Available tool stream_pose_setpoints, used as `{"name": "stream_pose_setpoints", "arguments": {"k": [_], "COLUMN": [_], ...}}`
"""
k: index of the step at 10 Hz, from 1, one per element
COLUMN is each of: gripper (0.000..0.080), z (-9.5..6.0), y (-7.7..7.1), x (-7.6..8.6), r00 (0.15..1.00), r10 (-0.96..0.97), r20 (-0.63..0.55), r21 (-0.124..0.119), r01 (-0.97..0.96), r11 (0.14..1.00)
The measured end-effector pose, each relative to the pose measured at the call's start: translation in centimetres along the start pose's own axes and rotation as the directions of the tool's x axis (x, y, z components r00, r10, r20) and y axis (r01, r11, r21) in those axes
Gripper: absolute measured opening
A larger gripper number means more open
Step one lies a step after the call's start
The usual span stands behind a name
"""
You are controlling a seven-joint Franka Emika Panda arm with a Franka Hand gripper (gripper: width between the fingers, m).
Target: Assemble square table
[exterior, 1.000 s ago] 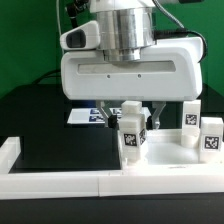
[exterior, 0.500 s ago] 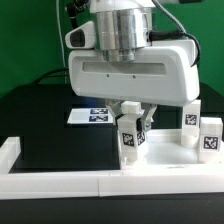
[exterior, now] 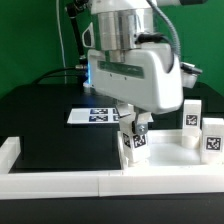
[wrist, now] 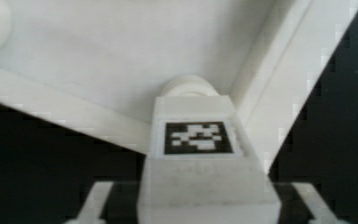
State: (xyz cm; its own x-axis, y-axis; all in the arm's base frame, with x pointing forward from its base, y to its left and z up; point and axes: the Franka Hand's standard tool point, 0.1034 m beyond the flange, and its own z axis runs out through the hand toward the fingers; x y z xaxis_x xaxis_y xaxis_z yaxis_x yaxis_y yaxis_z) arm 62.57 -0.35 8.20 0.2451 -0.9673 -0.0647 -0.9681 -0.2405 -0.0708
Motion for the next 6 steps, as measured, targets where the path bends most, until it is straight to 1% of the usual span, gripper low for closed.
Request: {"name": "stream_pose_setpoints", "arguments": {"k": [1,2,3,4,6], "gripper": [0.0291,0.0291,0.0291,0.0291,0.03], "z": [0.04,0.09,0.1,0.1,0.18], "y": [-0.05,-0.08,0.06,-0.01,0.04], "x": [-0.19,-0.33,-0.65,-0.87,-0.81], "r00": [0.986,0.954,0.905,0.886,0.889], "r10": [0.164,0.297,0.423,0.463,0.456], "r20": [0.012,0.024,0.029,0.029,0.028], "r21": [0.005,0.014,0.038,0.04,0.038], "r01": [-0.164,-0.298,-0.424,-0.464,-0.457], "r11": [0.986,0.955,0.905,0.885,0.889]}}
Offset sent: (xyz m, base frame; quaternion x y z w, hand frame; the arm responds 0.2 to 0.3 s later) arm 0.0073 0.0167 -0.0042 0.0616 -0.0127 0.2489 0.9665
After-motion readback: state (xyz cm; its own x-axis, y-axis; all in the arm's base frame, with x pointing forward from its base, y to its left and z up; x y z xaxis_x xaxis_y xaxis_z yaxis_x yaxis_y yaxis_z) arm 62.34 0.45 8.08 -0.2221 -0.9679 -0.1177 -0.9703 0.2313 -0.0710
